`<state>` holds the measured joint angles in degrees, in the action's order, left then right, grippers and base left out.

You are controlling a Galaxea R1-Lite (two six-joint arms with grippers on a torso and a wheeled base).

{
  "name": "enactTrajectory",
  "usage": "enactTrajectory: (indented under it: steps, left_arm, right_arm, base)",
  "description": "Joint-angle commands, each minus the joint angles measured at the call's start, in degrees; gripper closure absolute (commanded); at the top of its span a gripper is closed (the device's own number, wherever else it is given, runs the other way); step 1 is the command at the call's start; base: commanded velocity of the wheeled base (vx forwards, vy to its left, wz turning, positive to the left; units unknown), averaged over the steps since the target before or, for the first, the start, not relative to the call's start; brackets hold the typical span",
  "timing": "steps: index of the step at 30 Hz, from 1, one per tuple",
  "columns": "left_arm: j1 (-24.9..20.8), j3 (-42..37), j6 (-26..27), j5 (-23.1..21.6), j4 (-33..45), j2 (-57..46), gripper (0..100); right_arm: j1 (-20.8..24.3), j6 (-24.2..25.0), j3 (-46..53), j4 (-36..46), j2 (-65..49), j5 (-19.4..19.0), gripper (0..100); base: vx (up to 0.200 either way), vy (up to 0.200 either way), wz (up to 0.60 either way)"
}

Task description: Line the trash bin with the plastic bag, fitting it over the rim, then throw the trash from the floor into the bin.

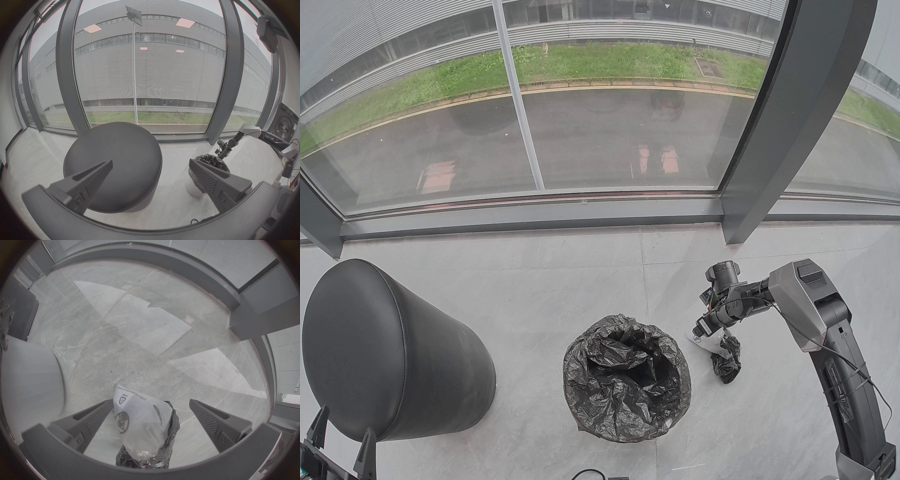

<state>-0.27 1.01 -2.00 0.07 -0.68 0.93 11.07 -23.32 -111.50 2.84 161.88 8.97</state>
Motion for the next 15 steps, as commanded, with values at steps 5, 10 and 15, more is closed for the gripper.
enactTrajectory:
  steps: [5,10,15]
  left_arm:
    - [0.0,-1.0,0.0,0.0,0.0,-0.8,0]
    - [0.0,-1.0,0.0,0.0,0.0,-0.8,0]
    - [0.0,-1.0,0.0,0.0,0.0,-0.8,0]
  right_arm:
    - [-0.2,0.4,-3.1,0.8,5.5,0.0,0]
    - [-0.2,0.1,-3.1,1.0,5.9,0.3,0]
    - [-0.3,0.3,-3.1,1.0,6.8,0.6,0]
  base:
    - [0.000,0.000,0.00]
    - [0.000,0.000,0.00]
    - [0.000,0.000,0.00]
